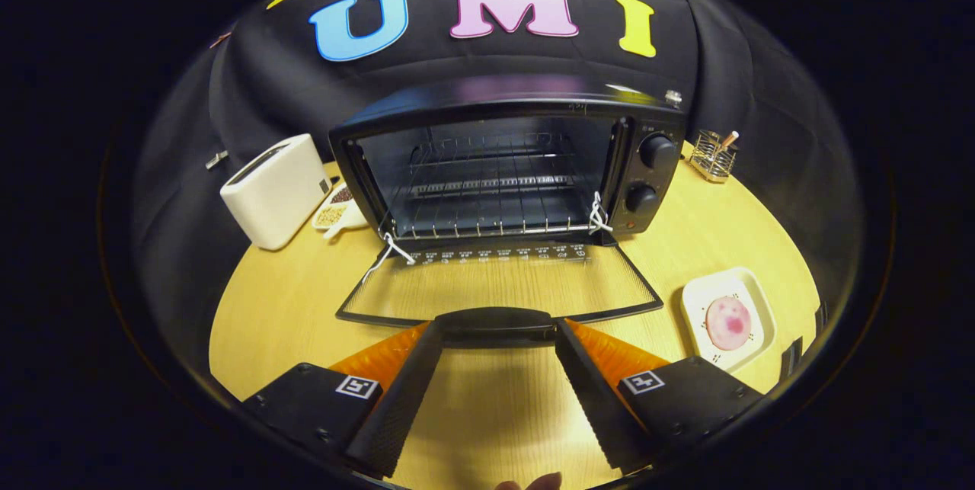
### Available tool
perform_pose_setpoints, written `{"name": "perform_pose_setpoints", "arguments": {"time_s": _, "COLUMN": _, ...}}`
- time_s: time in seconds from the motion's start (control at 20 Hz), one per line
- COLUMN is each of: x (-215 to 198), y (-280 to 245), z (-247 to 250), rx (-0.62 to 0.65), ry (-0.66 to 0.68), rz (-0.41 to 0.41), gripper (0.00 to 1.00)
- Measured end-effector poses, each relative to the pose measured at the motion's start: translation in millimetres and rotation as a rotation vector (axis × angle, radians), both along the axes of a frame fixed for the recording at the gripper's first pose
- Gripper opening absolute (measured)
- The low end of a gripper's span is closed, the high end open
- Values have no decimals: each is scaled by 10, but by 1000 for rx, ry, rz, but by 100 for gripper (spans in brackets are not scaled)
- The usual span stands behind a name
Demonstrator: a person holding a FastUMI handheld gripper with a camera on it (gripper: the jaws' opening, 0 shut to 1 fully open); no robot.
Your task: Open the toaster oven, put the food inside, and close the toaster oven door.
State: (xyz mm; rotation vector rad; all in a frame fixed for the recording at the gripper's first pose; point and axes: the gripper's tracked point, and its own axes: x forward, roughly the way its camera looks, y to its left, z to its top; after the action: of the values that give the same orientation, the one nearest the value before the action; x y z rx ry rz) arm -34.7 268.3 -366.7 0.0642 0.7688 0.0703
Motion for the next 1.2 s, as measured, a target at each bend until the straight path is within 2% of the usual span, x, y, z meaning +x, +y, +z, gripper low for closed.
{"name": "perform_pose_setpoints", "arguments": {"time_s": 0.4, "x": -90, "y": -140, "z": 45, "rx": 39, "ry": 20, "rz": 14, "gripper": 100}}
{"name": "perform_pose_setpoints", "arguments": {"time_s": 0.65, "x": -167, "y": -328, "z": 407, "rx": 85, "ry": -13, "rz": 103, "gripper": 99}}
{"name": "perform_pose_setpoints", "arguments": {"time_s": 0.85, "x": -229, "y": -815, "z": 599, "rx": 61, "ry": -20, "rz": 164, "gripper": 99}}
{"name": "perform_pose_setpoints", "arguments": {"time_s": 1.0, "x": -267, "y": -1308, "z": 661, "rx": 49, "ry": 13, "rz": 165, "gripper": 99}}
{"name": "perform_pose_setpoints", "arguments": {"time_s": 1.2, "x": -288, "y": -1988, "z": 564, "rx": 50, "ry": 125, "rz": 148, "gripper": 100}}
